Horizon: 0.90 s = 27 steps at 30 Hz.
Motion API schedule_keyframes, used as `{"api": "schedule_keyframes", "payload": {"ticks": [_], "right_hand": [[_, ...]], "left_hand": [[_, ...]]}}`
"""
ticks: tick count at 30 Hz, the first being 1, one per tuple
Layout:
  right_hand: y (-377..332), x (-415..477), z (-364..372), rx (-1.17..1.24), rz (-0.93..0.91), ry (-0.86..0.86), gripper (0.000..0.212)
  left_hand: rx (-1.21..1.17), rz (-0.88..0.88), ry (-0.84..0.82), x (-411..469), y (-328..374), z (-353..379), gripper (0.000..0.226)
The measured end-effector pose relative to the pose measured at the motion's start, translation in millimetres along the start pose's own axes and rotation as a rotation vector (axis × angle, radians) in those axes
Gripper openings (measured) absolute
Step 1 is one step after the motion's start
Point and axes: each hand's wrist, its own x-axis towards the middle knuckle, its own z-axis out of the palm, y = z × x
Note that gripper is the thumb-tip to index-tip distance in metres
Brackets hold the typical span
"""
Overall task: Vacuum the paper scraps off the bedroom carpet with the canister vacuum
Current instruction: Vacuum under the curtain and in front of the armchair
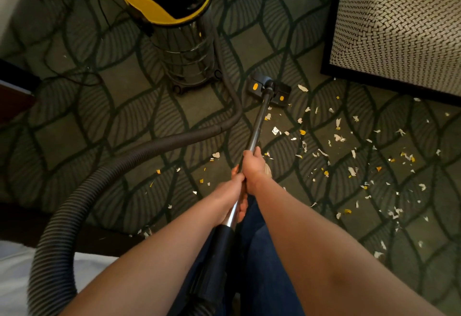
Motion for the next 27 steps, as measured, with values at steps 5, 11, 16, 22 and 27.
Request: {"api": "schedule_keyframes", "payload": {"ticks": [5,11,16,22,27], "right_hand": [[14.0,-7.5,-0.4,0.01,0.016,-0.008,0.044],[22.2,-9.8,-0.8,-0.041,0.019,0.023,0.044],[25.7,-14.9,-6.5,-0.16,-0.016,0.044,0.05],[54.4,-15.9,-1.6,-0.143,0.013,0.086,0.048],[71.6,-21.3,-4.4,-0.104,0.043,0.089,0.057]], "left_hand": [[0.003,-0.022,0.036,1.8,-20.6,-2.9,0.063],[-0.033,-0.035,0.0,-5.2,-27.0,0.3,0.063],[-0.045,-0.085,-0.019,-7.9,-32.2,-0.5,0.064],[-0.004,-0.106,-0.006,-10.9,-51.5,-7.7,0.064],[0.032,-0.136,0.006,-16.6,-66.7,-9.6,0.065]]}}
